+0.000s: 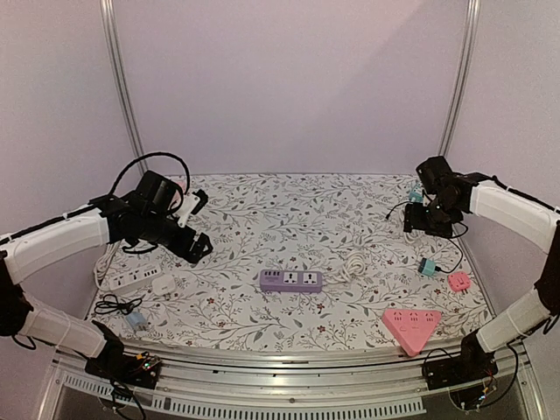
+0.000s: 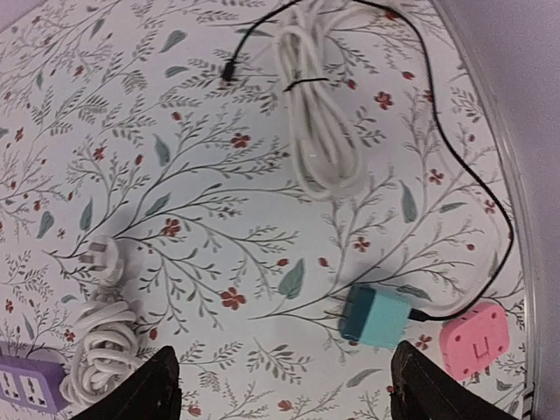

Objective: Insert the plug
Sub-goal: Adjust the socket at the center of the board, then pick up the plug from the center of the board.

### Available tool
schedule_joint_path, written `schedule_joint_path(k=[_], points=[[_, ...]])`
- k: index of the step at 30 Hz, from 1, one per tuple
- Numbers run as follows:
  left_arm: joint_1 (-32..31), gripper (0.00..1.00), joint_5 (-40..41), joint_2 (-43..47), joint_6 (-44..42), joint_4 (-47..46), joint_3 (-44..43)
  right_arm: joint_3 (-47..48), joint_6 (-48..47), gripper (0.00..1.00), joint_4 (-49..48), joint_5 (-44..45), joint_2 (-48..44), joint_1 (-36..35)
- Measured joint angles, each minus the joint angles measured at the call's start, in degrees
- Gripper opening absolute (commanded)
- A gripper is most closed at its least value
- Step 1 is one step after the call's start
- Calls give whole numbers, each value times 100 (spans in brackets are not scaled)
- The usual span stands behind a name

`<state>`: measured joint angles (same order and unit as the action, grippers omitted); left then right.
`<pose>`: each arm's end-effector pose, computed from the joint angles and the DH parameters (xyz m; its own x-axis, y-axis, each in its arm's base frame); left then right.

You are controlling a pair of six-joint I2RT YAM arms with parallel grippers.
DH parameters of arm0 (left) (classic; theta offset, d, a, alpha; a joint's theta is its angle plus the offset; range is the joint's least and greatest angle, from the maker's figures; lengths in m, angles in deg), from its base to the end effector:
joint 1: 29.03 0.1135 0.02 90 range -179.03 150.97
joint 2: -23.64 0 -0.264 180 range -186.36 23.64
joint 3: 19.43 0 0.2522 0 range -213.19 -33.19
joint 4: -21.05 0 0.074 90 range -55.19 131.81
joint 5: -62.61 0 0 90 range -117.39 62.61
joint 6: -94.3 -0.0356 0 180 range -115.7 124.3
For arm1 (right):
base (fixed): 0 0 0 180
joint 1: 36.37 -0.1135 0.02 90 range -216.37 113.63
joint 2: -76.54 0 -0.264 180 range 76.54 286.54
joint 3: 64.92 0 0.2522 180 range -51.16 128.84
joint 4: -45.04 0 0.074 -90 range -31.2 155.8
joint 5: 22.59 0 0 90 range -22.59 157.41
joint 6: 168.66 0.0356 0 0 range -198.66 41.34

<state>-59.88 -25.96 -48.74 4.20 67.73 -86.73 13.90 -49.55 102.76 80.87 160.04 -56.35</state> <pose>0.2229 -0.1321 0.2567 -0.6734 0.4043 -0.6189 0.5005 0.8655 0.0207 0.2771 0.0919 0.2590 -0.8400 0.1980 -0.5051 0.2034 0.9781 0.0452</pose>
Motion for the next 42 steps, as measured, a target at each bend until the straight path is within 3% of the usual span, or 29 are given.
schedule_joint_path(k=[5, 10, 24, 31, 42], points=[[0, 100, 52, 22, 109, 160, -22, -785, -28, 85, 439, 299, -704, 1576], [0, 99, 4, 164, 192, 192, -42, -1060, -24, 85, 776, 385, -848, 2326], [26, 99, -37, 264, 332, 195, -52, -822, 179, 80, 787, 48, -472, 2339], [74, 100, 372, 160, 243, 234, -52, -798, 197, 78, 584, -219, -472, 2339], [87, 99, 1121, -33, 398, 1333, -409, -1049, -103, 78, 55, -935, -1067, 2337]])
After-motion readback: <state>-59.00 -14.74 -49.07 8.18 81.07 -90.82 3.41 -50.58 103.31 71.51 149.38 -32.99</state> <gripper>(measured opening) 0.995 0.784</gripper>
